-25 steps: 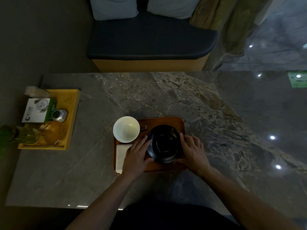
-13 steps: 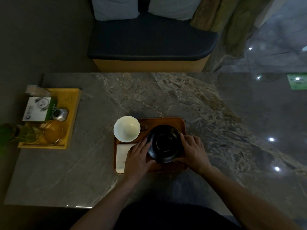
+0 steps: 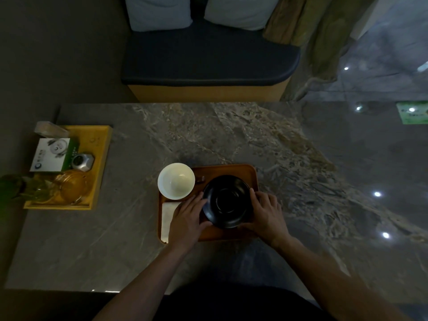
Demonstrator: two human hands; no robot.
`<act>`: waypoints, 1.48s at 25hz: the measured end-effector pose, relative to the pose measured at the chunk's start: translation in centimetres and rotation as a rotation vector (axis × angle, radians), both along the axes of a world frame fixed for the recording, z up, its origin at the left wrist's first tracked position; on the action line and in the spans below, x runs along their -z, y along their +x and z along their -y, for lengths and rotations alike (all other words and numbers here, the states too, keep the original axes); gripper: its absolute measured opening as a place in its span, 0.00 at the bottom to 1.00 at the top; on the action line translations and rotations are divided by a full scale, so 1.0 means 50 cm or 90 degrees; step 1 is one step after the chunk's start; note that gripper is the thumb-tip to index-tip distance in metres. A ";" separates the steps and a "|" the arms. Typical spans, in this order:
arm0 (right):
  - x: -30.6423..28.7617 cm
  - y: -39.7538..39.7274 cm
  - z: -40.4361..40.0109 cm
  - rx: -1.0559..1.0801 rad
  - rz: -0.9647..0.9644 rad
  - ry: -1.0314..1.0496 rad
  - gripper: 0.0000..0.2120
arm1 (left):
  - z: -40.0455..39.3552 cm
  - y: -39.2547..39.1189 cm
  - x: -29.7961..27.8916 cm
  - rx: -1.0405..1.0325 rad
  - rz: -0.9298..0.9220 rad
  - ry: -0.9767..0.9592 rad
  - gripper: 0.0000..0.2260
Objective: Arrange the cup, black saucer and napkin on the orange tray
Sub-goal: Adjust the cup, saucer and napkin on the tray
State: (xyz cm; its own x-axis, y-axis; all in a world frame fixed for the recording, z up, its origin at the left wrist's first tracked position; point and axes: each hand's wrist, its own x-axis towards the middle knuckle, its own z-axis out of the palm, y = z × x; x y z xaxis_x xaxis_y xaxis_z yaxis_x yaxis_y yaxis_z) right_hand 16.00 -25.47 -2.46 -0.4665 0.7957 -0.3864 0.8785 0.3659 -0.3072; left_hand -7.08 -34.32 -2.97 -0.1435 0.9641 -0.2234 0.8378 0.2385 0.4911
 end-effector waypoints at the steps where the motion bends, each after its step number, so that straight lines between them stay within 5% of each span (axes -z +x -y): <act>1: 0.000 -0.001 0.002 0.004 -0.007 -0.001 0.53 | -0.001 -0.001 -0.002 0.000 0.001 -0.001 0.32; 37: 0.003 0.010 -0.016 -0.047 0.028 0.016 0.51 | 0.005 0.000 0.013 -0.011 0.007 -0.017 0.31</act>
State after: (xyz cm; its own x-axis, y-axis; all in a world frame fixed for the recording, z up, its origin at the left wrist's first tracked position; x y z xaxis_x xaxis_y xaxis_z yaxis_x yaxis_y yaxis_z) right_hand 16.51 -24.68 -2.61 -0.5074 0.7694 -0.3880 0.8612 0.4376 -0.2585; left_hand -7.08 -34.56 -3.60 -0.1574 0.9553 -0.2504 0.8284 0.2658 0.4931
